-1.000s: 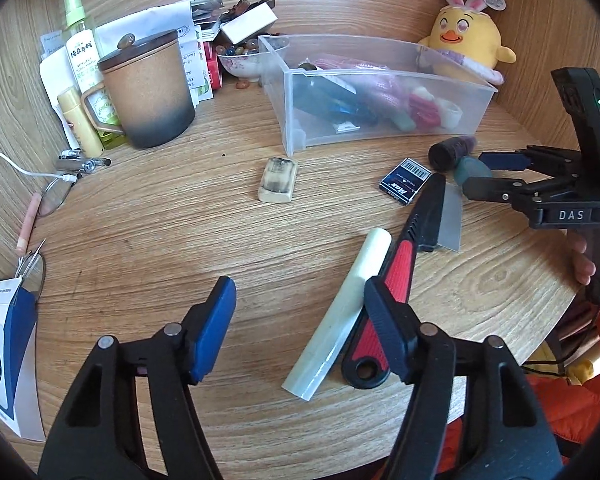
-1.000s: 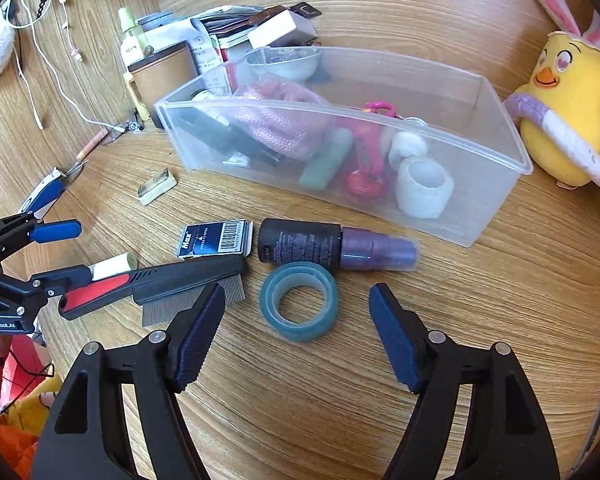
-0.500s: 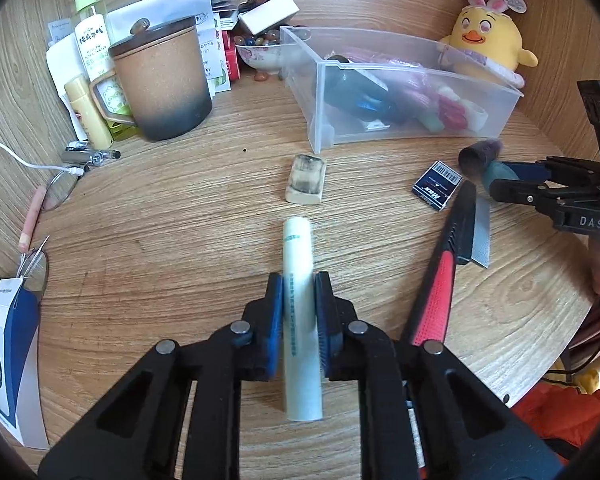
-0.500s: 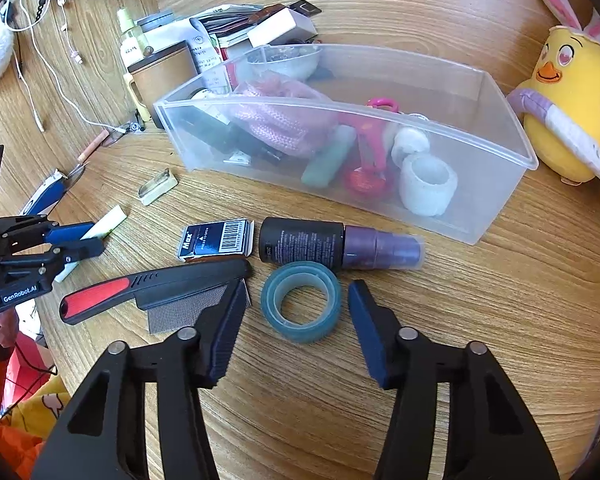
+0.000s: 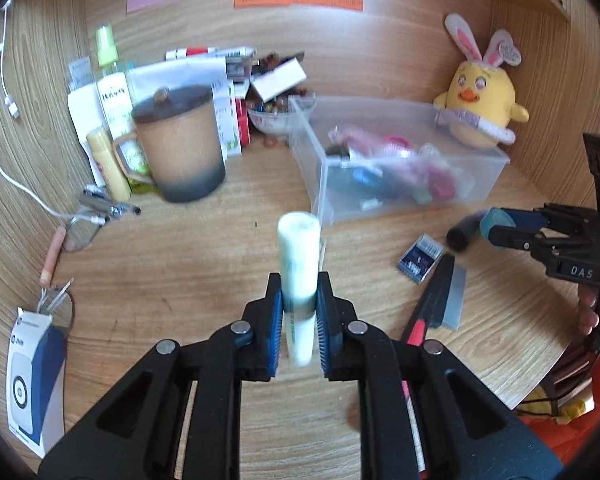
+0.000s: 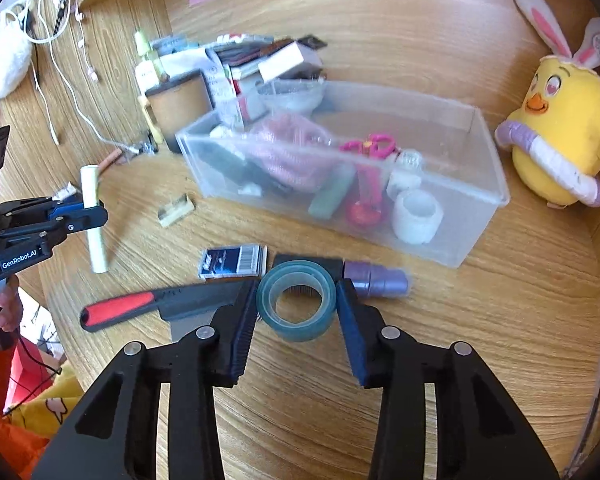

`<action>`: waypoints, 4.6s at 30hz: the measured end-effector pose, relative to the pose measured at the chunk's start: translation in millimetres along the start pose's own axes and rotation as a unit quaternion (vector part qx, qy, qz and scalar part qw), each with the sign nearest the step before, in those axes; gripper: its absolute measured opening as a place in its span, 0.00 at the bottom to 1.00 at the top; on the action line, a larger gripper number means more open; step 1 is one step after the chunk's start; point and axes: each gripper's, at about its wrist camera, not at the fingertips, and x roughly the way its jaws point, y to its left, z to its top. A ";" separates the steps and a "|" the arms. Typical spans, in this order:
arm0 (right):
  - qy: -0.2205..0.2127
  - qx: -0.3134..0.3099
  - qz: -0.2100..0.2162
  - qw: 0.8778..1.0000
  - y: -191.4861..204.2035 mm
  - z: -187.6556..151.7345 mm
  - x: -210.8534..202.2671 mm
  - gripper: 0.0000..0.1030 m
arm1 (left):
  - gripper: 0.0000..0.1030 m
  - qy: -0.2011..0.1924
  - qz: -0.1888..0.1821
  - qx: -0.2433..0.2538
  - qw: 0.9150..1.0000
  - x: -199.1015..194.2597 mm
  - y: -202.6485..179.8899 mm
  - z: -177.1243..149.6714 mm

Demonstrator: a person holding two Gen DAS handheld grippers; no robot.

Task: Organize objects
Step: 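Carry the tape roll and cream tube into the clear box and open both grippers, then grasp the purple-black spray bottle with the right gripper while the left gripper grasps the small clear block, then carry the spray bottle and clear block into the clear box and open both grippers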

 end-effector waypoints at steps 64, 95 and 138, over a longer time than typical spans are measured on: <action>-0.067 0.057 -0.040 0.995 -40.2 78.3 16.8 0.72 | 0.77 -0.047 -0.037 -0.002 0.998 57.0 -37.9 122.2; 0.055 0.026 -0.037 0.997 -18.4 -3.1 29.9 0.89 | 0.53 0.105 0.009 0.020 0.994 100.5 8.7 22.6; -0.080 0.038 -0.060 0.994 -33.0 52.2 -20.2 0.87 | 0.23 -0.033 -0.048 0.001 0.998 37.0 -18.0 80.8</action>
